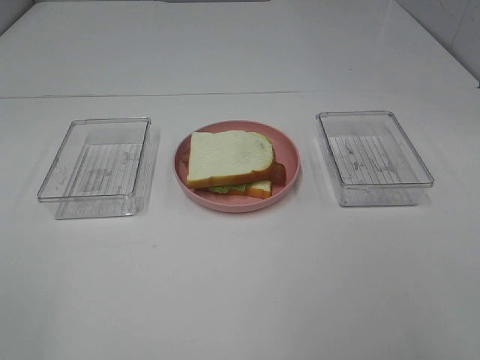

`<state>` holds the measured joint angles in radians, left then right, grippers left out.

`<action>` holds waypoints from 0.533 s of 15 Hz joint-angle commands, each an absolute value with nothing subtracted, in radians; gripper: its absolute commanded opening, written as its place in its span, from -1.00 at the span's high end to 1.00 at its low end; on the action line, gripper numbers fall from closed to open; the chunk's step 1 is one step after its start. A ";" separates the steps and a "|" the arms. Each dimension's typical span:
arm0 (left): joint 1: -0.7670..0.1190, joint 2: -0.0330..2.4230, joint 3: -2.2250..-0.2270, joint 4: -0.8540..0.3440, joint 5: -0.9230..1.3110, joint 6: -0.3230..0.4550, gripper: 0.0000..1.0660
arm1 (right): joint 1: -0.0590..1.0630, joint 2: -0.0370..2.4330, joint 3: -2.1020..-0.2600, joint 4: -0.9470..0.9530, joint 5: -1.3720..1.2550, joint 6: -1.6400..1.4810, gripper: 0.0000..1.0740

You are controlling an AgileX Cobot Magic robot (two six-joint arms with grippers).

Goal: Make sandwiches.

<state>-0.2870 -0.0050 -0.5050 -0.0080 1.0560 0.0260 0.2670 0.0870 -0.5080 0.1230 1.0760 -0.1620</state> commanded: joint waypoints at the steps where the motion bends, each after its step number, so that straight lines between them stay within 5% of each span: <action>1: -0.287 -0.028 -0.499 -0.012 1.045 0.026 -0.42 | 0.268 0.079 -0.507 0.117 1.066 -0.165 -0.58; 4: -0.282 -0.028 -0.499 -0.010 1.045 0.025 -0.42 | 0.261 0.079 -0.507 0.117 1.067 -0.165 -0.58; 8: -0.101 -0.028 -0.499 -0.011 1.045 0.026 -0.42 | 0.081 0.079 -0.507 0.125 1.067 -0.165 -0.58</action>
<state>-0.1100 -0.0050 -0.5050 -0.0080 1.0560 0.0260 0.0970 0.0870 -0.5080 0.1250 1.0760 -0.1610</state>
